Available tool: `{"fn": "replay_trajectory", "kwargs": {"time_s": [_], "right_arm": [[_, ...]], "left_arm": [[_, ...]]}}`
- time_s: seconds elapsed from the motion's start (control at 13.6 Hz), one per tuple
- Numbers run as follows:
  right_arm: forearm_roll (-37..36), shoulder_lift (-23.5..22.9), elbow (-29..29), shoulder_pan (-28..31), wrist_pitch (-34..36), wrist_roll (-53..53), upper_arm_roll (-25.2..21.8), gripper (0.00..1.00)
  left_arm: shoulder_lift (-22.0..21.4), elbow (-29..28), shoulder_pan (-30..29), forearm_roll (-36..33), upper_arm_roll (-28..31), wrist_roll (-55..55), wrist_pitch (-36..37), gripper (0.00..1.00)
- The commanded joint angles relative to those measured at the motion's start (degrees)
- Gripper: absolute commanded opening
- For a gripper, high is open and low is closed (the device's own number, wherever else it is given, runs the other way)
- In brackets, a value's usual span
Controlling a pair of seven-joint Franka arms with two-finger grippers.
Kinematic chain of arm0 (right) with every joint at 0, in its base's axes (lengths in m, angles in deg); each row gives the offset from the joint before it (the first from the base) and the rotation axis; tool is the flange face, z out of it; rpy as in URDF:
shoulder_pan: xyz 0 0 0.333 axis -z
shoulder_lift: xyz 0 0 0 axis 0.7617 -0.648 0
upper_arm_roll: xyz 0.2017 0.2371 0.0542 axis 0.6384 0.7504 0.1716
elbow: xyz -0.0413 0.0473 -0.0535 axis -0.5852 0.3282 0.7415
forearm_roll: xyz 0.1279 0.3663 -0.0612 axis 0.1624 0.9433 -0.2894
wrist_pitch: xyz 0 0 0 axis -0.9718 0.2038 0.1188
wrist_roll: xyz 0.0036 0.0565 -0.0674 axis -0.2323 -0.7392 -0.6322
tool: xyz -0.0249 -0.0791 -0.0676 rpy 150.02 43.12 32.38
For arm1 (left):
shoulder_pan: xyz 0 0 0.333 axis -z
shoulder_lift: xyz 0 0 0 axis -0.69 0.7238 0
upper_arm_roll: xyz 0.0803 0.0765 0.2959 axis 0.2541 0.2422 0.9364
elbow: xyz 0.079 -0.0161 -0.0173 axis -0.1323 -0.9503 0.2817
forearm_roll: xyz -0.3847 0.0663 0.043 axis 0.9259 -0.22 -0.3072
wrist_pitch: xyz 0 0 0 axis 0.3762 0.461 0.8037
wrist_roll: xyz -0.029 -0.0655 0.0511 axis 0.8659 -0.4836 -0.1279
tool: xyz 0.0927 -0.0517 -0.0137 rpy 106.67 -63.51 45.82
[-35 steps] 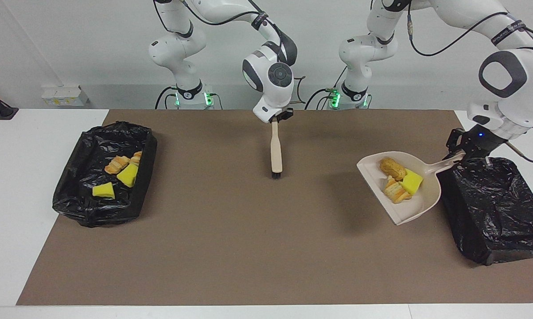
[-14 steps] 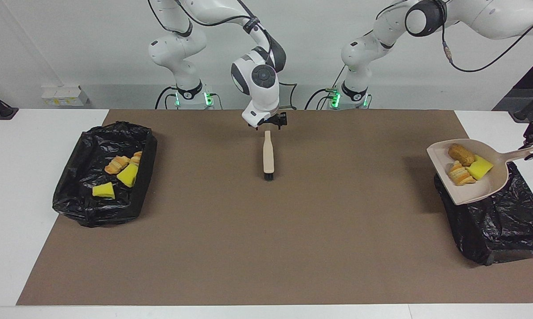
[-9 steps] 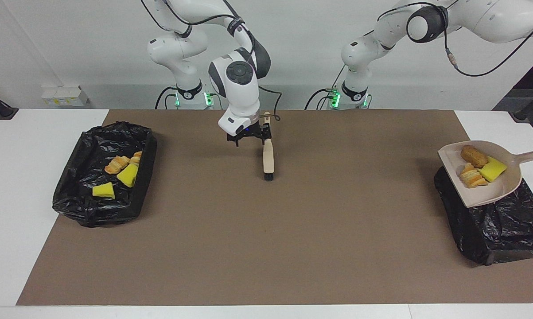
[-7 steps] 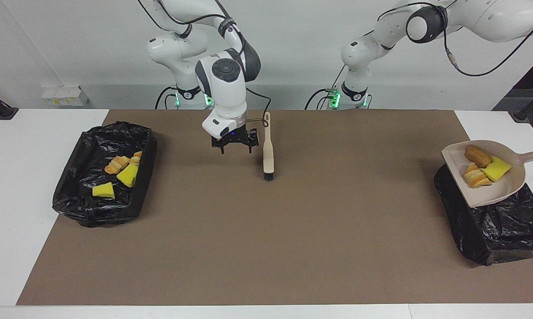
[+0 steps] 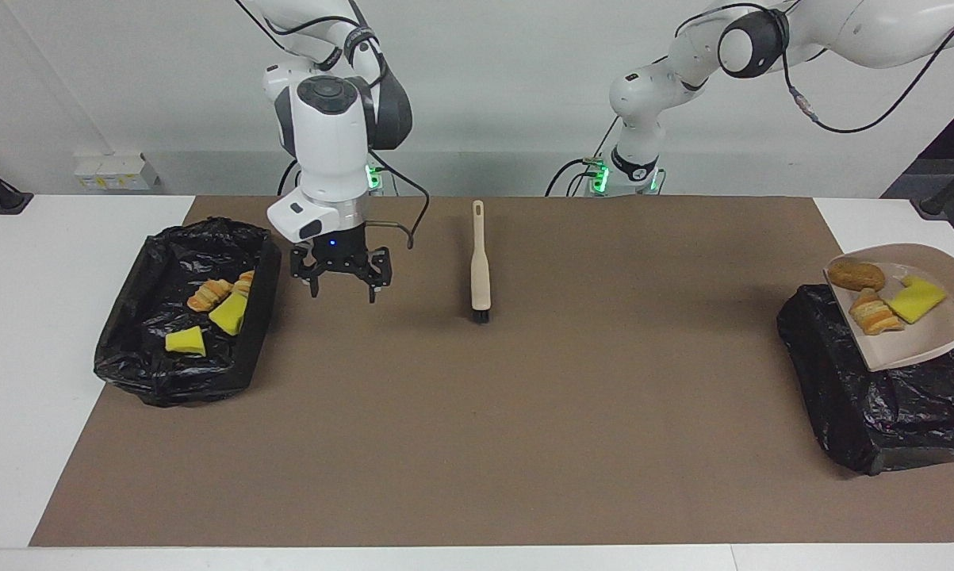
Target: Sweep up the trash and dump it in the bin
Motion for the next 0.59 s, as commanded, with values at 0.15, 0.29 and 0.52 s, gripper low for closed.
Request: {"fn": "replay_trajectory", "kwargs": {"time_s": [0.15,0.29,0.52], "right_arm": [[-0.4,4.3,-0.8,2.2,4.3,-1.2,0.6,1.00],[-0.4,6.5,-1.8,2.7,8.1,-3.3,0.3,1.00],[-0.2,6.9,-7.2,3.4,17.4,-6.0,-0.7,1.00]], "left_arm": [[1.4,2.1,0.9,-11.4,0.9,0.2,-6.6,0.00],[1.3,2.0,2.4,-17.2,0.9,-3.0,-6.8,0.00],[0.7,1.5,4.2,-22.5,0.9,-10.1,-5.9,0.00]]}}
